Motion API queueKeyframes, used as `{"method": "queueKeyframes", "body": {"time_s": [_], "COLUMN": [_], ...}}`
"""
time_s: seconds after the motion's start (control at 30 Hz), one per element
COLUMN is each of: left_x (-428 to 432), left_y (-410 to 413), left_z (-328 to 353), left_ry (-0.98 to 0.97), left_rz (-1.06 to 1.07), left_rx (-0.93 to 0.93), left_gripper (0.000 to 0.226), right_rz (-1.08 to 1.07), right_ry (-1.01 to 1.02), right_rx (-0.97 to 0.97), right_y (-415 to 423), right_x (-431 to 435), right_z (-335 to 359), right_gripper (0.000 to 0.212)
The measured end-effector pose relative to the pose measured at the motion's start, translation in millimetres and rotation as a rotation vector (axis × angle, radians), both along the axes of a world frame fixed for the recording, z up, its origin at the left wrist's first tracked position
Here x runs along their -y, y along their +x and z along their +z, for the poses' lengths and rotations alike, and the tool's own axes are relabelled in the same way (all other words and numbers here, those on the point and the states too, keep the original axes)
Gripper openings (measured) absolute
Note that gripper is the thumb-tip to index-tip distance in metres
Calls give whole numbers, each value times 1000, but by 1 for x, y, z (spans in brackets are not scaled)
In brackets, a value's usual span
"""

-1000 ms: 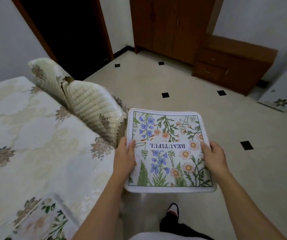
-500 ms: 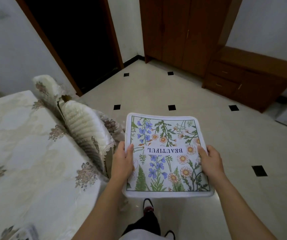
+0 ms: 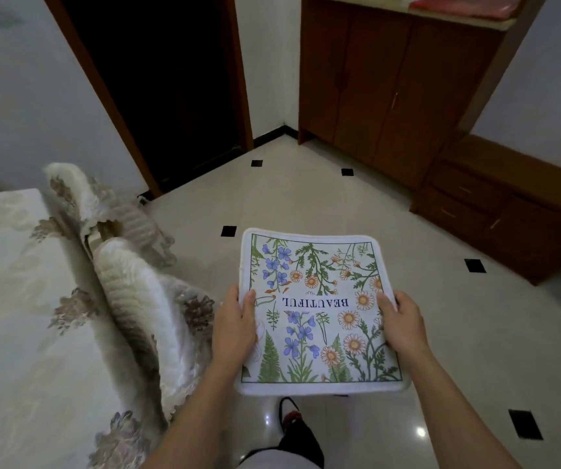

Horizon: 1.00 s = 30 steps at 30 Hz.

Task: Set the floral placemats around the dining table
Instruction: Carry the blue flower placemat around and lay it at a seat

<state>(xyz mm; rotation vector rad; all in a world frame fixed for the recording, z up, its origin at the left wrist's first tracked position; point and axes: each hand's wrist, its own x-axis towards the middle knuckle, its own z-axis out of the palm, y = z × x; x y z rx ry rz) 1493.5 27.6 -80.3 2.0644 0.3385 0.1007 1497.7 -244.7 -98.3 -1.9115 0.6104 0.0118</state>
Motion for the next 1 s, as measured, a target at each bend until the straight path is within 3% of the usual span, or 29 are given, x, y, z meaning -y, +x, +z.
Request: {"method": "queueKeyframes", "body": {"time_s": [0.43, 1.0], "left_x": [-36, -94], "left_y": [171, 334], "left_z": [-7, 8], "left_ry": [-6, 44], "left_rz": [117, 652], "left_rx": [-52, -66], "left_gripper": [17, 20], "right_rz": [132, 675], "right_ry": [-32, 28], "right_rx": [-10, -49], "right_y": [203, 492], "right_x": [-41, -157], "right_z": [8, 7], "right_gripper": [20, 19]}}
